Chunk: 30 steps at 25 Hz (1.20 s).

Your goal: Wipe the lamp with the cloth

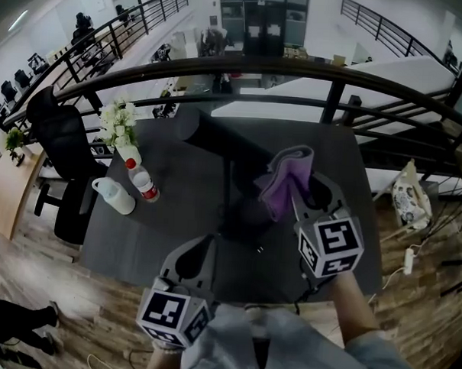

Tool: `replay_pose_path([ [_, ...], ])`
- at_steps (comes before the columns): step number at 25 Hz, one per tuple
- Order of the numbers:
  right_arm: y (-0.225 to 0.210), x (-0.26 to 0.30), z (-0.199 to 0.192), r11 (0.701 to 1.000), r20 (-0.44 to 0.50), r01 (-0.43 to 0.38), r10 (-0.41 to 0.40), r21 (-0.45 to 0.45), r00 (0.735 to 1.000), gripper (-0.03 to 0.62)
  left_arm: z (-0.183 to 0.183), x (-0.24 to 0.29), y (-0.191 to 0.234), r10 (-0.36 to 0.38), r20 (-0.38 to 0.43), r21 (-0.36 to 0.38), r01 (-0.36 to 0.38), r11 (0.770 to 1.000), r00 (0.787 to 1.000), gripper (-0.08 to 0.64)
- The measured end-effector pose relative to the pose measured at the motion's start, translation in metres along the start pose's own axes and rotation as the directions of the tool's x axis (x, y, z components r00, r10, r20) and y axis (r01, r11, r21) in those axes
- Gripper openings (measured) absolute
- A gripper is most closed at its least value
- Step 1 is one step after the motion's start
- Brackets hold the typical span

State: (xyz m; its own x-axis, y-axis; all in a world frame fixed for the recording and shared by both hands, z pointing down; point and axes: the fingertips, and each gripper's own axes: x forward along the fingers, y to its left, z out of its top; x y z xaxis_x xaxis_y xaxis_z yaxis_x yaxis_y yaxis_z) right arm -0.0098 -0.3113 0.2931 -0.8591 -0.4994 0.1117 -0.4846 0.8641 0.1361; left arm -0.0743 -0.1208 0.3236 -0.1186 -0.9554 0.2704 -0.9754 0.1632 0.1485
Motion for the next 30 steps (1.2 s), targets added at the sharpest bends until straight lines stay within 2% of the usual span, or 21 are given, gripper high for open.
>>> replay_pose_path([
  [9, -0.038, 0.02, -0.026, 0.997, -0.068, 0.069, -0.068, 0.022, 0.995, 0.094, -0.001, -0.001, 0.007, 0.008, -0.012, -0.001, -0.008, 1.0, 1.0, 0.009],
  [16, -0.04, 0.026, -0.02, 0.998, -0.053, 0.046, -0.044, 0.039, 0.998, 0.091, 0.001, 0.001, 0.009, 0.005, -0.001, -0.004, -0.005, 1.0, 1.0, 0.009],
  [19, -0.035, 0.027, -0.01, 0.999, -0.029, 0.031, -0.03, 0.026, 0.999, 0.091, 0.003, 0.003, 0.009, -0.006, 0.036, -0.008, 0.006, 1.0, 0.999, 0.009],
  [25, -0.018, 0.03, 0.027, 1.0, 0.046, -0.019, 0.02, -0.016, 0.999, 0.091, 0.003, 0.004, 0.008, -0.007, 0.041, -0.011, 0.008, 1.0, 0.999, 0.009],
  [30, 0.003, 0.03, 0.066, 0.995, 0.127, -0.08, 0.086, -0.057, 0.988, 0.091, 0.004, 0.003, 0.007, -0.002, 0.047, -0.009, 0.002, 1.0, 0.999, 0.009],
])
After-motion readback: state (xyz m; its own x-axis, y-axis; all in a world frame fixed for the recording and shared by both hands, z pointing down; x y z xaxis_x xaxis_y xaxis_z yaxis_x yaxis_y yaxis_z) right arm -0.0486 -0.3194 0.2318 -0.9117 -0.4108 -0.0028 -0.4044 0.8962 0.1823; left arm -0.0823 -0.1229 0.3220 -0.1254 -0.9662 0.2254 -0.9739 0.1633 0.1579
